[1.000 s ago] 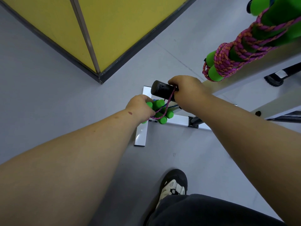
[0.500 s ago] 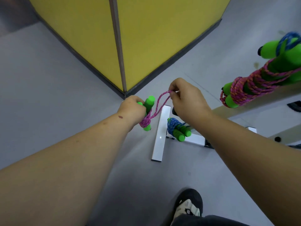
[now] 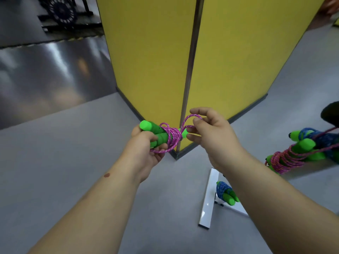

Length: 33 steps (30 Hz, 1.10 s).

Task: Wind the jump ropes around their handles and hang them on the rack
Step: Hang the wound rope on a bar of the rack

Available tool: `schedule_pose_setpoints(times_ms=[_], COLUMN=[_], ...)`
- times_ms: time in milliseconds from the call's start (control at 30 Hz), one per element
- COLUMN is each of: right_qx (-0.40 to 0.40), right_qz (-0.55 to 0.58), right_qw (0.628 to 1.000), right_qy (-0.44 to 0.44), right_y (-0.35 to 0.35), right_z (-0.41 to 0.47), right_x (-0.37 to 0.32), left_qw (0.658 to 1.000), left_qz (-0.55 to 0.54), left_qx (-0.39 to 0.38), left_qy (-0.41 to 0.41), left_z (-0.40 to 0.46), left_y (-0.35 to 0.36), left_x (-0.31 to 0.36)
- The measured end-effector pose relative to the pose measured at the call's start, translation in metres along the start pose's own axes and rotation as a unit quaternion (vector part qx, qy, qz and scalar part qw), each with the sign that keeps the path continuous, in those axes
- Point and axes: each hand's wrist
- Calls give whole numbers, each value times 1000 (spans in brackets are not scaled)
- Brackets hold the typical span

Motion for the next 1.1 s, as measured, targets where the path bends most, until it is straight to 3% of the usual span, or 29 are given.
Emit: schedule_pose_setpoints(times_ms=[233,333,567,700,867,1033,1100], right_qx=[-44,-19,-30,-153,-245,-254,-244], right_qz=[43,-36,-205,-67,147,174,148], right_qw=[998,999,977,983,952,948,957], right_qy=[12,-10,60,74,105,75,45], right_y=[7,7,20,28,33,34,36], right_z=[-55,-67,-69,-60,-50,-43,-44], right_x=[-15,-6,20,18,22,25,24], left_qw=[991,984,982,980,977,980,964], left_qz=[-128,-171,-162,-148,-129,27,135], left_qx=[-46,-56,-77,-112,-160,-158,-150], left_qy=[3,15,57,70,55,118,175], left_z=[-60,-69,-58,-54,-47,-42,-43], left_y=[-16,-23,-20,-16,-20,-24,-27], left_x=[36,36,31,27,28,21,17])
Point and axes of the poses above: each hand's wrist, its own z-axis towards the middle knuckle, its own y-axis out of the palm, x = y × z, and after that the axes turned 15 degrees about y, right-handed
